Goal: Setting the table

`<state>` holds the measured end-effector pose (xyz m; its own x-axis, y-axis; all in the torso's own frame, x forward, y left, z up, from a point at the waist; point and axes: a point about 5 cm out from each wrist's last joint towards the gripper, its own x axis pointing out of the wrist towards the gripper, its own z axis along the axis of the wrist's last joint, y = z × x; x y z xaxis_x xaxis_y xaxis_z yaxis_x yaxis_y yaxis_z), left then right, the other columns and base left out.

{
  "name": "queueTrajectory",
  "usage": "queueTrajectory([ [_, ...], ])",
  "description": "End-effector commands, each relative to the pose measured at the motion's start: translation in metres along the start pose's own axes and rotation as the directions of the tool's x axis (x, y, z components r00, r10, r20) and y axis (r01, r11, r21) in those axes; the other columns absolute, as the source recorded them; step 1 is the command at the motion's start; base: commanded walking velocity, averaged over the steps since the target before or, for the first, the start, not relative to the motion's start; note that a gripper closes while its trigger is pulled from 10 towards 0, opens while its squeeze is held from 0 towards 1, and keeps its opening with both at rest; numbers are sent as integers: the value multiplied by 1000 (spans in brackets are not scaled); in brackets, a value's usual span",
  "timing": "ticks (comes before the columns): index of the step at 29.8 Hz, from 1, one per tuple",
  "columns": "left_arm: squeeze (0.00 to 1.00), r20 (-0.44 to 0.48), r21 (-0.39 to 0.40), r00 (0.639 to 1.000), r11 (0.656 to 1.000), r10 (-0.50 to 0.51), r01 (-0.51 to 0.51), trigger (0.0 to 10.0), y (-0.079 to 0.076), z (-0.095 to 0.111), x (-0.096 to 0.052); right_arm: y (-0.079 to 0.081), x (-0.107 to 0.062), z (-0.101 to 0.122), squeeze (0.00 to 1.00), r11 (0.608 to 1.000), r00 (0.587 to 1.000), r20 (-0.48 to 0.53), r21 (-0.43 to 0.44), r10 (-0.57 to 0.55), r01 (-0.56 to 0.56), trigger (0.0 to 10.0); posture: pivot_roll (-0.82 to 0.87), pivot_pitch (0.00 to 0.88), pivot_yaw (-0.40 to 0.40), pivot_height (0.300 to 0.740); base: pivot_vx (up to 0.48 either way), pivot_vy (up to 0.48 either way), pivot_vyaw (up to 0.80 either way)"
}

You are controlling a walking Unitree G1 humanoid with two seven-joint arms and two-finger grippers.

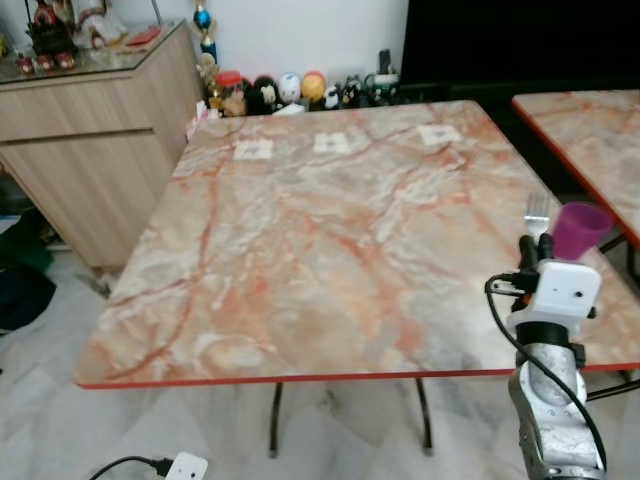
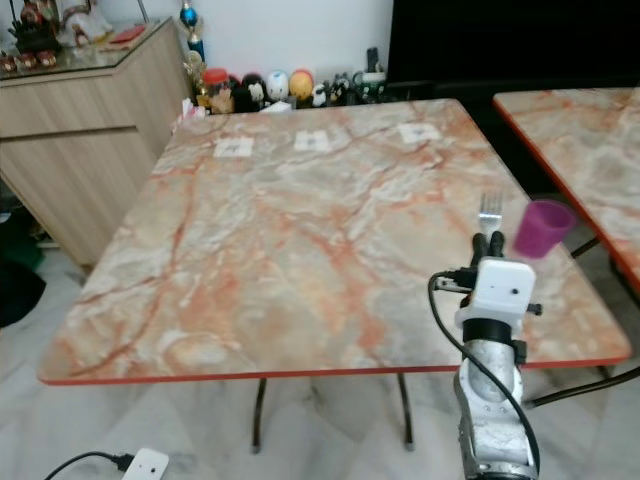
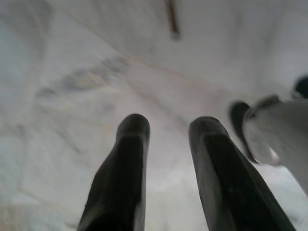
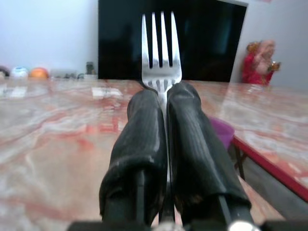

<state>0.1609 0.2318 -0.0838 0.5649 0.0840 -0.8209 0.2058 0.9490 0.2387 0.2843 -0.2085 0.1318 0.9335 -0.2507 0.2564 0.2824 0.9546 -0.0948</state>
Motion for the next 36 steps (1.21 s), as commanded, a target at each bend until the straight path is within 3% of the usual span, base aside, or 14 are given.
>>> queueTrajectory([
  [1,0,-22,4,1000,1000,4,-4,10000,2,-5,-1,3,3,7,0,1000,999,33,6,7,-7,10000,-23,25,47,740,0,-480,0],
  [23,0,-29,23,999,1000,19,-19,10000,10,-7,-2,7,0,4,0,999,1000,21,35,-8,8,10000,-14,0,68,740,0,-480,0],
  [36,0,-28,42,1000,999,12,-11,10000,13,-8,-3,1,3,10,0,999,999,48,29,-26,25,10000,-28,0,76,740,0,-480,0],
])
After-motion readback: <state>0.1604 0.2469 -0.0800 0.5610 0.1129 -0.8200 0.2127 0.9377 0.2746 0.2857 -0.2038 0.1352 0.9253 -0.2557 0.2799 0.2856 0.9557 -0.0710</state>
